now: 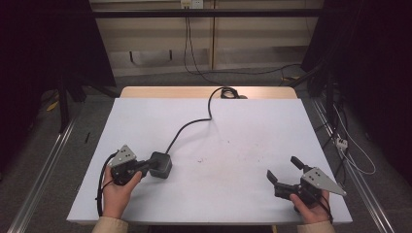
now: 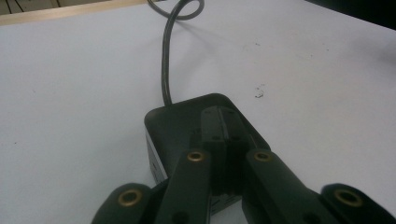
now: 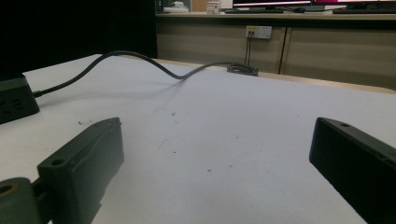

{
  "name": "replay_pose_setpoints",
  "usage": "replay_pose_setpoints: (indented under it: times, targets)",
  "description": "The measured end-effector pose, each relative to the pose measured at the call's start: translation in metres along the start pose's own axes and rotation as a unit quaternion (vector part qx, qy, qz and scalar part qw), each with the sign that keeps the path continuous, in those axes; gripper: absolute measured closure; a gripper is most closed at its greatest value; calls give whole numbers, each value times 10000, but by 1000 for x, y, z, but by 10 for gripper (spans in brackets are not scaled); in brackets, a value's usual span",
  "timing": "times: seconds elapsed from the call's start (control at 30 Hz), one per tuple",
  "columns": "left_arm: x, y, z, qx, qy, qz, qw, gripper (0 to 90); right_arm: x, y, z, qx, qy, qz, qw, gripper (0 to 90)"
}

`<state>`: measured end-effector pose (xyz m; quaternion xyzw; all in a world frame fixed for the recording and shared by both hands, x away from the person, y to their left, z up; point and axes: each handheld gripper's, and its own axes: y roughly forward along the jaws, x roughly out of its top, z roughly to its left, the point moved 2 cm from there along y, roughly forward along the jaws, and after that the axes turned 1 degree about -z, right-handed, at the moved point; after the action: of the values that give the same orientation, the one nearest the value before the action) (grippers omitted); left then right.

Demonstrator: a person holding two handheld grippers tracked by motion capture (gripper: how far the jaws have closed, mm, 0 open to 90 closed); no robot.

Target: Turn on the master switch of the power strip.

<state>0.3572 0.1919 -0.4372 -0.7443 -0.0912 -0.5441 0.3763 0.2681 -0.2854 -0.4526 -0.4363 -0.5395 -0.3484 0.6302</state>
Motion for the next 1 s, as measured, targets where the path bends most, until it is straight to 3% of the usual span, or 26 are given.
replay_pose_setpoints:
  times: [0.57,1.0]
  targets:
    - [0,0,0,-6,-21,19,10000,900,0,0,0,6,-9,4,10000,23]
    - [2,0,-2,49,82,95,9999,900,0,0,0,5,-16,0,10000,24]
